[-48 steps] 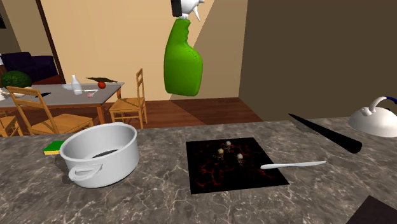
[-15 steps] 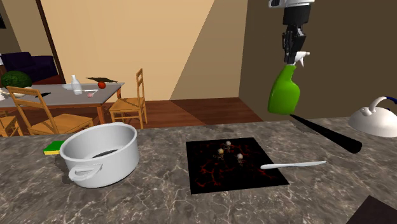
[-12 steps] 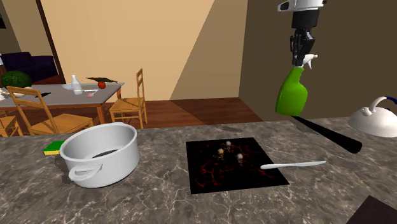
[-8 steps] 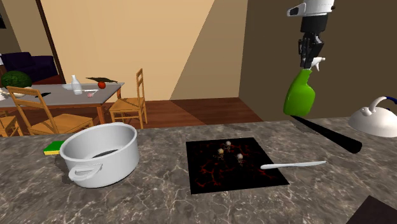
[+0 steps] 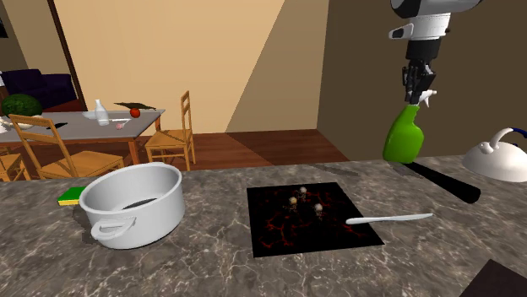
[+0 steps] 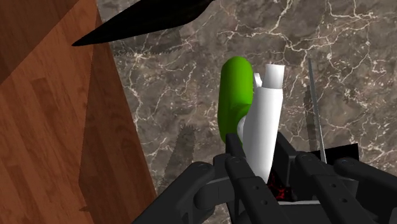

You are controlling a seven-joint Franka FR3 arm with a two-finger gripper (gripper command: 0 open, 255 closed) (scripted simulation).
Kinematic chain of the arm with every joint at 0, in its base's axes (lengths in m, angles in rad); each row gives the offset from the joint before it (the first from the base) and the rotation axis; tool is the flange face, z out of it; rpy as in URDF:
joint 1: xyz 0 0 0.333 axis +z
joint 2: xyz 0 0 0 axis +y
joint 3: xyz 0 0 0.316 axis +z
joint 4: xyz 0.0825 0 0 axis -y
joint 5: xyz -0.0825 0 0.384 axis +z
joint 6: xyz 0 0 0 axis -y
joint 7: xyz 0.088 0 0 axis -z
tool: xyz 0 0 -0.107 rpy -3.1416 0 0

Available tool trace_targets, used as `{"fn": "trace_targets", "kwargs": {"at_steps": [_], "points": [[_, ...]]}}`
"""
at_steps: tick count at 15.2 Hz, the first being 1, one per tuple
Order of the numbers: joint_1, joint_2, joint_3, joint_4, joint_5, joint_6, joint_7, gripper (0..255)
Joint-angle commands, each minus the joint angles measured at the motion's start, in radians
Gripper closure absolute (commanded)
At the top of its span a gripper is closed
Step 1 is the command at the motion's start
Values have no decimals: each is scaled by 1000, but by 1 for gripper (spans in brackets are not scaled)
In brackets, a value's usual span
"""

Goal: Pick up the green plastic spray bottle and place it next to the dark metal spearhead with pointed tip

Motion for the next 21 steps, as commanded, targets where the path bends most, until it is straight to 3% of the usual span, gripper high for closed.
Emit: {"fn": "trace_targets", "kwargs": {"at_steps": [1, 15, 21], "points": [[0, 5, 0, -21, 1, 27, 0, 255], [-3, 72, 6, -110, 10, 182, 2, 255], [-3, 77, 7, -113, 10, 190, 2, 255]]}}
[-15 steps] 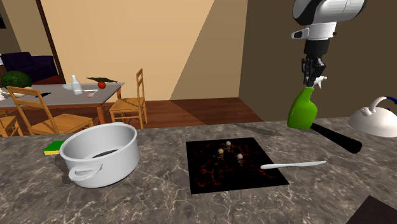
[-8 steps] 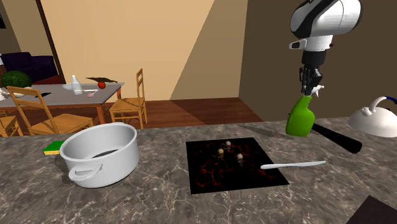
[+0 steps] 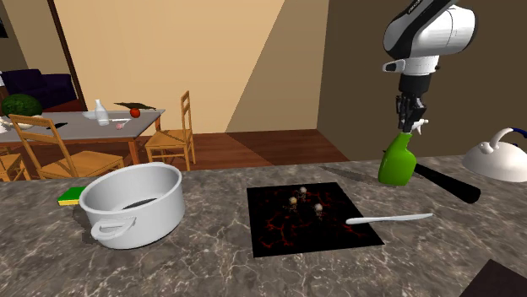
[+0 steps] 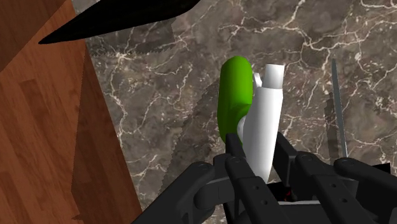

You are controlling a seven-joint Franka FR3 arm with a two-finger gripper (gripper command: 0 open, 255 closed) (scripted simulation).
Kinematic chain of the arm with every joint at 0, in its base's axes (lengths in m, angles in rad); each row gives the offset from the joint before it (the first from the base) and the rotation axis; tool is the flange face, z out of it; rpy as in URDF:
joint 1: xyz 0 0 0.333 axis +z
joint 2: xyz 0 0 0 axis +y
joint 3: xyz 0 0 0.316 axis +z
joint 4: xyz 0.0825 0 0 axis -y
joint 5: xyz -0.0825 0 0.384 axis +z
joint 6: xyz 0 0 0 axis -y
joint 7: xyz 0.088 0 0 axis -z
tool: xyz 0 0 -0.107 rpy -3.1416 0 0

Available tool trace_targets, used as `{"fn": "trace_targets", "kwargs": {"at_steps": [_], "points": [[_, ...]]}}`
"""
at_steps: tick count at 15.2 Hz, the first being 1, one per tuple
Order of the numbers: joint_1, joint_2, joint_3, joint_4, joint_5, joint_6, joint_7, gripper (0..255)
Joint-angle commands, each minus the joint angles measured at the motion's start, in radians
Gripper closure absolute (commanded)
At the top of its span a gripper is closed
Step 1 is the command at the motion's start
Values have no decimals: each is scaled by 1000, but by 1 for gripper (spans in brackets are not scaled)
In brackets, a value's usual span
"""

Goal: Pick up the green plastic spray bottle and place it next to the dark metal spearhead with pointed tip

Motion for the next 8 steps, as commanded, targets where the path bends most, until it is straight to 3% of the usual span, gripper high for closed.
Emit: {"fn": "trace_targets", "kwargs": {"at_steps": [1, 3, 4, 8], "points": [[0, 0, 0, 0, 0, 0, 0, 255], [0, 0, 0, 0, 0, 0, 0, 255], [0, 0, 0, 0, 0, 0, 0, 0], [0, 0, 0, 0, 0, 0, 0, 0]]}}
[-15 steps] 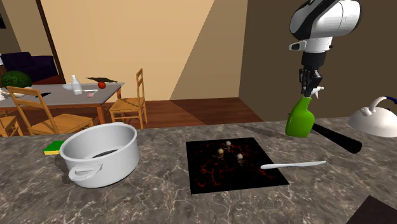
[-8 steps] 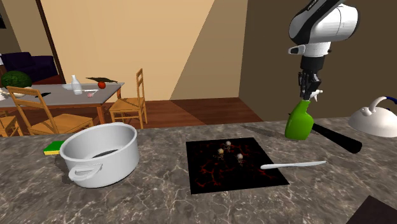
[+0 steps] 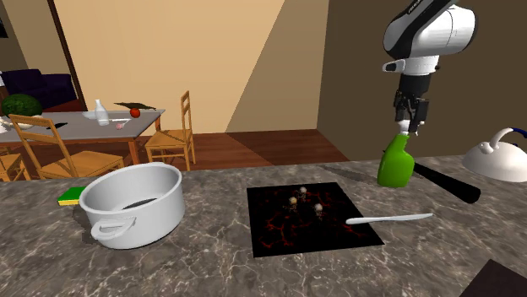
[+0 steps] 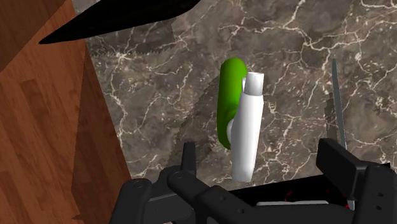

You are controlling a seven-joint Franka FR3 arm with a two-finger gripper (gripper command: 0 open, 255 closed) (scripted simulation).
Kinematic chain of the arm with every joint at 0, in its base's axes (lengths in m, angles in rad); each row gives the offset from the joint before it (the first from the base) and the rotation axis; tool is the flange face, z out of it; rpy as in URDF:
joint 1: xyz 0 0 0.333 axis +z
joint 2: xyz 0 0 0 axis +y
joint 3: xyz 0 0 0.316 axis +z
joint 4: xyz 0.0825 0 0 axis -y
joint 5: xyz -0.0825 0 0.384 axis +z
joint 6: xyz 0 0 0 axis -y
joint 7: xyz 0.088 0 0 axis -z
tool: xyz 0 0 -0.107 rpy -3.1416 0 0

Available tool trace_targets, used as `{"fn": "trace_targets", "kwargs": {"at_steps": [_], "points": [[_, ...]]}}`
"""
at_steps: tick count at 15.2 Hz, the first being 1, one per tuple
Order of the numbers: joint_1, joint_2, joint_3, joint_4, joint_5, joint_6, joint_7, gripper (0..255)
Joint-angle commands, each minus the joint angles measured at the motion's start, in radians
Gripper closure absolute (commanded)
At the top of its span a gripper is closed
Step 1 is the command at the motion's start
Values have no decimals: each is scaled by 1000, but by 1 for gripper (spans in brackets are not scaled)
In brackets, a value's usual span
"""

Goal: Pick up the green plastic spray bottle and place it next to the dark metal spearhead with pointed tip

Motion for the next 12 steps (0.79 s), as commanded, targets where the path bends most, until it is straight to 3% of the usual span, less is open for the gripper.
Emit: {"fn": "trace_targets", "kwargs": {"at_steps": [1, 5, 12], "points": [[0, 0, 0, 0, 0, 0, 0, 0], [8, -59, -4, 38, -9, -97, 5, 0], [8, -59, -4, 38, -9, -97, 5, 0]]}}
